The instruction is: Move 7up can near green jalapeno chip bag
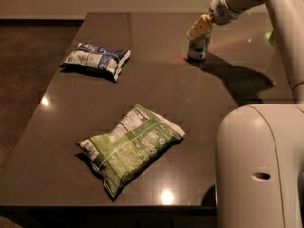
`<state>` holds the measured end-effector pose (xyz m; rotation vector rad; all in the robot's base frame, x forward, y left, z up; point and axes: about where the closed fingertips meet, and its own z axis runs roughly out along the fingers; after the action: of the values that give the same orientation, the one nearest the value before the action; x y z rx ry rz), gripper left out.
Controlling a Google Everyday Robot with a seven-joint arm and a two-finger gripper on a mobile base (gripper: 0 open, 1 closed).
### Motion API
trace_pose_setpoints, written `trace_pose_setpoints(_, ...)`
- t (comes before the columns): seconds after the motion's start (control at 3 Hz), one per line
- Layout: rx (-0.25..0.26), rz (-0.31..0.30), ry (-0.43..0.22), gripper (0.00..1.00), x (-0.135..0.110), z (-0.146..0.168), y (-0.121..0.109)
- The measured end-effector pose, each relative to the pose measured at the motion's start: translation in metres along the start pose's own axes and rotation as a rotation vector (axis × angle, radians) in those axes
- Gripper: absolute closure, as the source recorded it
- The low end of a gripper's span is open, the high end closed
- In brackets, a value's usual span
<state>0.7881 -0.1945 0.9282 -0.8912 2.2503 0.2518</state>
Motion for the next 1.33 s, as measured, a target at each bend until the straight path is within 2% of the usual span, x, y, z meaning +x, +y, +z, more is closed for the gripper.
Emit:
trace_pose_setpoints(0.33, -0.026, -0.041, -0.009, 0.64, -0.009, -0.012, 0.013)
trace_pose_setpoints(0.67, -0.060, -0.093, -0.032, 0.88, -0.017, -0.038, 0.035)
trace_pose_setpoints(1.0, -0.097, -0.148, -0.037, 1.00, -0.018, -0.063, 0.065)
trace_pose_setpoints(1.33, -0.110, -0.196, -0.039, 1.00, -0.013, -0.089, 0.102)
